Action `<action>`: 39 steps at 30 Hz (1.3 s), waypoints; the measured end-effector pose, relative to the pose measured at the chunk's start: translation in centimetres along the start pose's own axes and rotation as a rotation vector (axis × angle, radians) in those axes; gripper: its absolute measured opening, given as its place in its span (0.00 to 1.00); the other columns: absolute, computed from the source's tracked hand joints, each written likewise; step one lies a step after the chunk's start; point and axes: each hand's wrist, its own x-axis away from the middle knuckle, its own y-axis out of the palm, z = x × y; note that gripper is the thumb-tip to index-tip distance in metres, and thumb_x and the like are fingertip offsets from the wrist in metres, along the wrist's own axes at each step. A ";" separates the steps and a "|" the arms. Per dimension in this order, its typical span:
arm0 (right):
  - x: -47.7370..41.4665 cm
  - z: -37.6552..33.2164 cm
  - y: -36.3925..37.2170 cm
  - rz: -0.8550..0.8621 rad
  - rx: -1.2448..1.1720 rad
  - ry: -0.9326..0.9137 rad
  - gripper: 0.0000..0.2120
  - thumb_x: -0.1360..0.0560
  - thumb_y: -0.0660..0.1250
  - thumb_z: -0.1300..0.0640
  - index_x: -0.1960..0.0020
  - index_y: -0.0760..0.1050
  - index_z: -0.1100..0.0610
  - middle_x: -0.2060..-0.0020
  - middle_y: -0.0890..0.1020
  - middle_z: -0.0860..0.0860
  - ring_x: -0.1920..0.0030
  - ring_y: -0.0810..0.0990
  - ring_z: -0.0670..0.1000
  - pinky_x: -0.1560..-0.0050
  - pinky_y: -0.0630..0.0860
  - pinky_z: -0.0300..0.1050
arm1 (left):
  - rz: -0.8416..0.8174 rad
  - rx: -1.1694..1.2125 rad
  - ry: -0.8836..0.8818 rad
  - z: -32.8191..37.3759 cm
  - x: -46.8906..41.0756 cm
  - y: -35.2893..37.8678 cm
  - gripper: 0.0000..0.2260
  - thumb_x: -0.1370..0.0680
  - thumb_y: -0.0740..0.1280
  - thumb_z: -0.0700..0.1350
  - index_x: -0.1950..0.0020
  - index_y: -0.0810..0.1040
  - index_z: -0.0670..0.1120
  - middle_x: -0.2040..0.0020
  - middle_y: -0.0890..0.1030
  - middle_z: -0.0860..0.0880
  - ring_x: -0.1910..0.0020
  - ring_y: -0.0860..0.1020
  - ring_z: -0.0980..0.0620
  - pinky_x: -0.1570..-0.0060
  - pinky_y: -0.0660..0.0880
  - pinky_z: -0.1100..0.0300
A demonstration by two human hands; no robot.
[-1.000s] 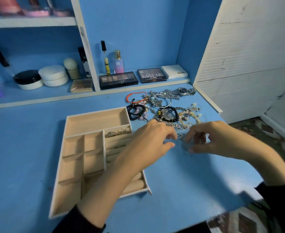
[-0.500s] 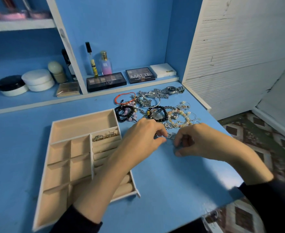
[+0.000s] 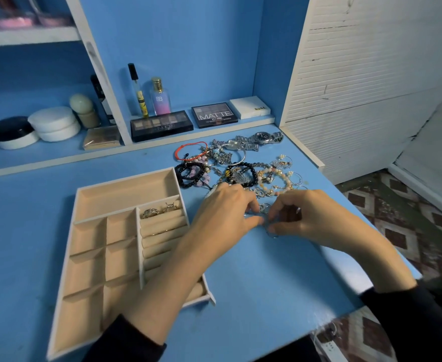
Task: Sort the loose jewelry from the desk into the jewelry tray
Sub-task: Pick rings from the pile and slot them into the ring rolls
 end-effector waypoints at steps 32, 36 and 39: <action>-1.4 -1.4 0.6 -0.040 0.126 -0.032 0.09 0.33 0.75 0.58 0.61 0.74 0.51 0.68 0.78 0.46 0.70 0.73 0.41 0.67 0.68 0.32 | -0.092 0.123 -0.096 -0.2 1.3 -1.8 0.06 0.32 0.74 0.47 0.61 0.77 0.52 0.69 0.76 0.57 0.67 0.74 0.60 0.61 0.72 0.63; -1.2 -1.3 1.0 0.060 0.044 -0.051 0.07 0.32 0.74 0.61 0.61 0.78 0.51 0.70 0.79 0.45 0.69 0.74 0.39 0.67 0.69 0.30 | 0.059 0.206 -0.126 -1.2 3.1 -3.1 0.04 0.32 0.75 0.44 0.63 0.81 0.52 0.69 0.78 0.58 0.70 0.73 0.62 0.67 0.67 0.74; -1.4 -2.3 1.7 0.129 -0.057 -0.084 0.07 0.32 0.73 0.62 0.57 0.81 0.52 0.70 0.79 0.43 0.68 0.75 0.39 0.65 0.69 0.30 | 0.183 0.244 -0.170 -2.9 5.3 -4.7 0.04 0.33 0.75 0.43 0.64 0.83 0.51 0.72 0.78 0.59 0.70 0.73 0.62 0.68 0.66 0.75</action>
